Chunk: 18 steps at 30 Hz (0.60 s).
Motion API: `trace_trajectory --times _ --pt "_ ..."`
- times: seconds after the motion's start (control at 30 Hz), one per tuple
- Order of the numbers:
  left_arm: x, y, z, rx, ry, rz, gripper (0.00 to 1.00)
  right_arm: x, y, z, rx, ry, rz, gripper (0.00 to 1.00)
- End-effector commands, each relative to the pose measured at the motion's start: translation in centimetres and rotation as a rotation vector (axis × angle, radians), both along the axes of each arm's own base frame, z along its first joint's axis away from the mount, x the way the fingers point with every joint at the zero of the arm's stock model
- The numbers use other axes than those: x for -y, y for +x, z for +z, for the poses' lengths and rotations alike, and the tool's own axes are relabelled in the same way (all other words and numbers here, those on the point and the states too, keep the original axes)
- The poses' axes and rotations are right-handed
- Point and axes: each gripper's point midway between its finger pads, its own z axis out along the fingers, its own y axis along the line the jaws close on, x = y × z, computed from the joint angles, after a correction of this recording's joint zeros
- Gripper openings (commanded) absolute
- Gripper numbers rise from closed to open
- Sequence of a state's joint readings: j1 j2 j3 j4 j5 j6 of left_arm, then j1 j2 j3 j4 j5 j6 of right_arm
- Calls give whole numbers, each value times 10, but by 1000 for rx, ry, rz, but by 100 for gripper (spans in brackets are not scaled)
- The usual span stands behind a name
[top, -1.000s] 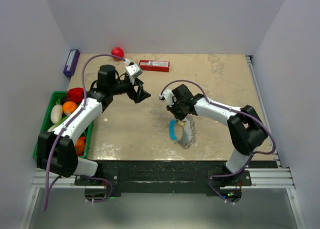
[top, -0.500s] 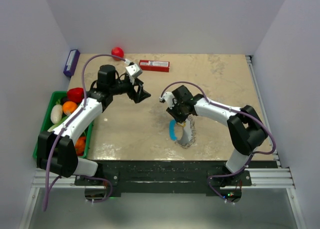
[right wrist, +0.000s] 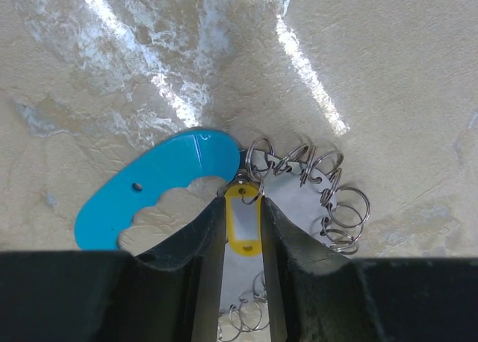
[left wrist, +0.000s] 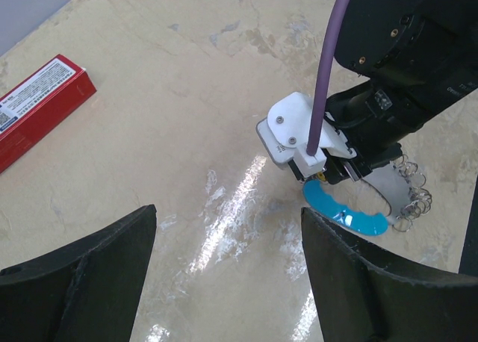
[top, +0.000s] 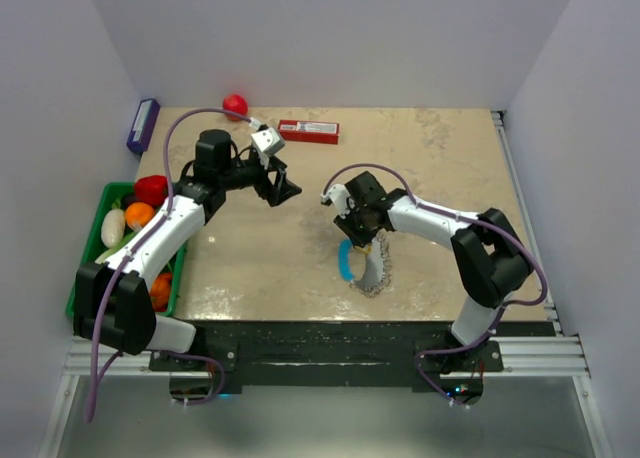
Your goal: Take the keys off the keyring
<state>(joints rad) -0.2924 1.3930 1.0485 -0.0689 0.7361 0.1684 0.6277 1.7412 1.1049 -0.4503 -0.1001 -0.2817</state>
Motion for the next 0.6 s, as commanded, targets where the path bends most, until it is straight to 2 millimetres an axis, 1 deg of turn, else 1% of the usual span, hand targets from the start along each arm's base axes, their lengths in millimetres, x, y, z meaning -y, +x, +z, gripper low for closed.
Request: trace_trajectory --times 0.0,0.13,0.37,0.43,0.47,0.5,0.53,0.57 --pt "0 0 12 52 -20 -16 83 -3 3 -3 -7 24 -14 28" --pt "0 -1 12 52 -22 -19 83 -4 3 -5 -18 34 -13 25" --pt "0 -2 11 52 -20 -19 83 -8 2 -11 -41 38 -7 24" --pt "0 -2 11 54 -20 -20 82 -7 3 -11 -39 38 -9 21" --pt "0 -2 11 54 -20 -20 83 -7 3 -12 -36 35 -10 19" --pt "0 -1 11 55 -19 -19 83 -8 4 -9 -28 39 -10 12" --pt "0 -1 11 57 -19 -19 82 -7 4 -9 -26 36 -10 8" --pt "0 -2 10 53 -19 -20 83 -6 6 -8 -16 36 -11 0"
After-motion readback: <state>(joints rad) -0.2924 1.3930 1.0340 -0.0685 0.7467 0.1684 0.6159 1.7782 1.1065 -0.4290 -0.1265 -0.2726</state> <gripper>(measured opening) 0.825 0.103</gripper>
